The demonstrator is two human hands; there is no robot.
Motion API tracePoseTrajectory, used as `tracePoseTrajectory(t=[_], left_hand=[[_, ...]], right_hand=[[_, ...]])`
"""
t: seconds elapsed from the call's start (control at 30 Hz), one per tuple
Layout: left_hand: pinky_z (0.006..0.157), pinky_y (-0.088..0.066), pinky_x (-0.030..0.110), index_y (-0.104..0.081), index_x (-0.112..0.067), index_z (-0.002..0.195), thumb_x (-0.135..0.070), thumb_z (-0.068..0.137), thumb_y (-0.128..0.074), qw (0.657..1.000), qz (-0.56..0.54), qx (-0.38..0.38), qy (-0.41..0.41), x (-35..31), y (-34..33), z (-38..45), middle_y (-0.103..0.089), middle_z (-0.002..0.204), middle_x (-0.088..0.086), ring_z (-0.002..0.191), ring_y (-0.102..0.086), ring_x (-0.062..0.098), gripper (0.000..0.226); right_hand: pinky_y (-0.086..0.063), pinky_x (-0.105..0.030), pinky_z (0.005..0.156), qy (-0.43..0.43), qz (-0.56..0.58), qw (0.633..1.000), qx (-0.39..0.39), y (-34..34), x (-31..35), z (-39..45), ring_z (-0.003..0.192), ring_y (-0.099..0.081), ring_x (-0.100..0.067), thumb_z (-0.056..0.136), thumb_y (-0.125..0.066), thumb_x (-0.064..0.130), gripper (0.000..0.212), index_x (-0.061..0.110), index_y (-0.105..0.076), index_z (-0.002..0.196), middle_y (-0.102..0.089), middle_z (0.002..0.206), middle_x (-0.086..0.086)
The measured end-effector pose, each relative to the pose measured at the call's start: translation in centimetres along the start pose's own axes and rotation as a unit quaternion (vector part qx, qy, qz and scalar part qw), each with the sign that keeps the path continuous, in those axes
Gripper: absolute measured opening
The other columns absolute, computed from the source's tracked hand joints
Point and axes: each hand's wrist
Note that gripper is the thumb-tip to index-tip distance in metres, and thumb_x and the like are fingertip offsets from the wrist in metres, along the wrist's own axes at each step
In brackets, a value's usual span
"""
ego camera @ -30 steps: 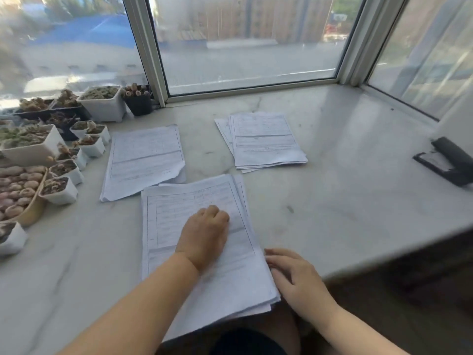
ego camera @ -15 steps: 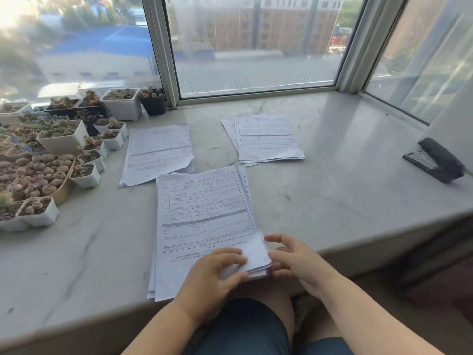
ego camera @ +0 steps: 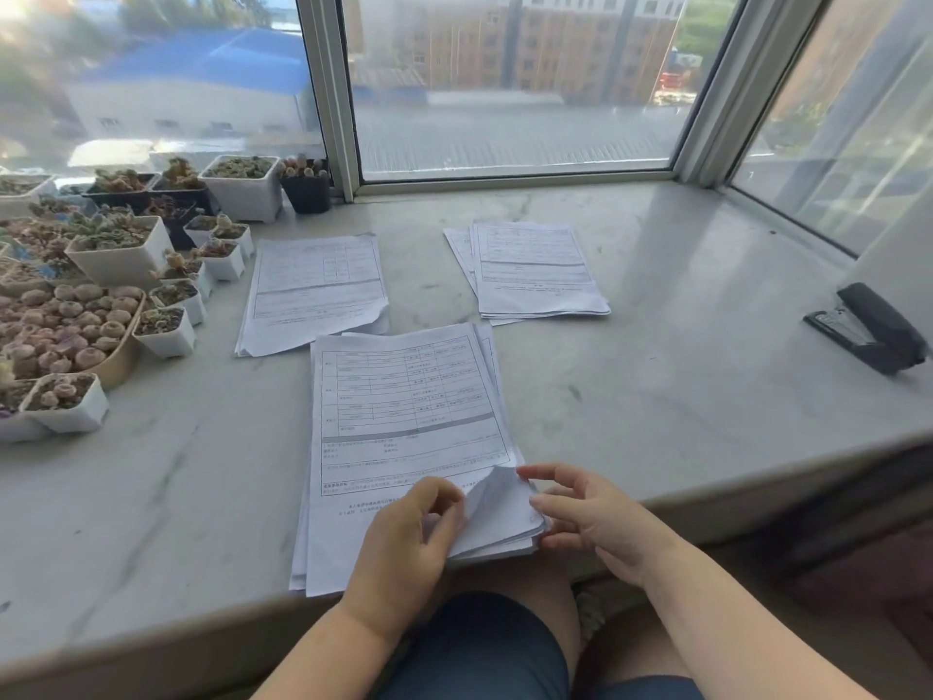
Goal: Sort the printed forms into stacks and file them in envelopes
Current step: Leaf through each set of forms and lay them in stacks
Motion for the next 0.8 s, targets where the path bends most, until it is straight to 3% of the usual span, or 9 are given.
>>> tracePoseTrajectory(t=[0.1,0.23,0.33,0.4,0.5,0.67,0.73,0.8], left_hand=[[0.06,-0.043,0.015,-0.046,-0.036,0.115,-0.007,0.088,-0.061,1.0,0.004,-0.029,-0.009,0.1,-0.2,0.0,-0.062,0.07,-0.01,0.066,-0.058,0.01,0.042],[0.064,-0.044,0.021,-0.057,-0.031,0.088,-0.003,0.084,-0.059,0.999,0.033,-0.012,-0.039,-0.1,-0.2,0.2,-0.056,0.082,-0.015,0.073,-0.055,0.008,0.028],[0.07,-0.044,0.017,-0.067,-0.031,0.088,-0.032,0.081,-0.069,0.996,0.07,0.04,-0.034,-0.5,0.1,0.2,-0.059,0.086,-0.02,0.082,-0.055,0.002,0.008],[0.076,-0.042,0.012,-0.069,-0.032,0.092,-0.043,0.076,-0.072,0.994,0.085,0.066,-0.033,-0.4,0.2,0.2,-0.06,0.09,-0.023,0.09,-0.053,-0.004,0.02],[0.077,-0.044,0.015,-0.072,-0.031,0.093,-0.045,0.076,-0.072,0.995,0.065,0.08,-0.017,-0.7,0.6,0.5,-0.062,0.091,-0.023,0.092,-0.055,-0.003,0.021],[0.075,-0.046,0.019,-0.074,-0.034,0.085,-0.034,0.081,-0.073,0.995,0.016,0.103,0.006,-0.6,1.4,1.1,-0.065,0.084,-0.02,0.084,-0.06,0.002,0.005],[0.073,-0.045,0.018,-0.074,-0.034,0.085,-0.031,0.084,-0.07,0.995,0.004,0.1,0.0,-0.4,1.4,1.1,-0.065,0.084,-0.02,0.083,-0.06,0.004,0.005],[0.08,-0.045,0.021,-0.073,-0.033,0.096,-0.036,0.086,-0.066,0.994,0.023,0.1,-0.027,0.0,1.3,0.6,-0.065,0.093,-0.021,0.092,-0.058,0.002,0.013]], right_hand=[[-0.058,-0.029,0.074,-0.001,-0.017,1.0,0.02,-0.1,0.1,0.4,0.086,-0.071,-0.018,0.085,-0.066,0.0,0.041,0.024,-0.064,0.119,-0.073,0.092,-0.002],[-0.054,-0.028,0.072,0.029,-0.05,0.998,-0.004,-0.9,-0.2,1.2,0.076,-0.067,-0.018,0.085,-0.064,-0.004,0.04,0.018,-0.064,0.119,-0.069,0.083,-0.007],[-0.049,-0.026,0.063,0.057,-0.052,0.997,-0.026,-1.1,-0.5,1.6,0.064,-0.06,-0.015,0.085,-0.068,0.003,0.042,0.024,-0.061,0.121,-0.06,0.067,-0.005],[-0.054,-0.031,0.063,0.063,-0.04,0.996,-0.04,-1.3,-0.6,1.9,0.067,-0.067,-0.02,0.084,-0.071,0.006,0.045,0.029,-0.057,0.12,-0.068,0.07,-0.008],[-0.056,-0.038,0.061,0.06,-0.035,0.996,-0.063,-1.7,-0.6,2.2,0.069,-0.07,-0.024,0.081,-0.075,0.009,0.041,0.026,-0.055,0.112,-0.07,0.078,-0.012],[-0.05,-0.023,0.048,0.017,-0.002,1.0,-0.02,-1.3,0.1,2.0,0.064,-0.068,-0.013,0.082,-0.075,0.012,0.007,0.016,-0.07,0.082,-0.072,0.077,-0.003],[-0.049,-0.021,0.045,0.0,0.003,1.0,-0.007,-1.3,0.4,2.0,0.058,-0.066,-0.008,0.084,-0.072,0.012,0.009,0.015,-0.071,0.076,-0.071,0.071,0.001],[-0.048,-0.021,0.044,-0.011,-0.01,1.0,-0.007,-1.3,0.6,2.0,0.057,-0.066,-0.008,0.087,-0.069,0.011,0.014,0.015,-0.07,0.073,-0.07,0.068,0.001]])
Point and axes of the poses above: each hand's wrist, its own z-axis towards the middle knuckle, its own y-axis out of the back of the hand, x = y × z
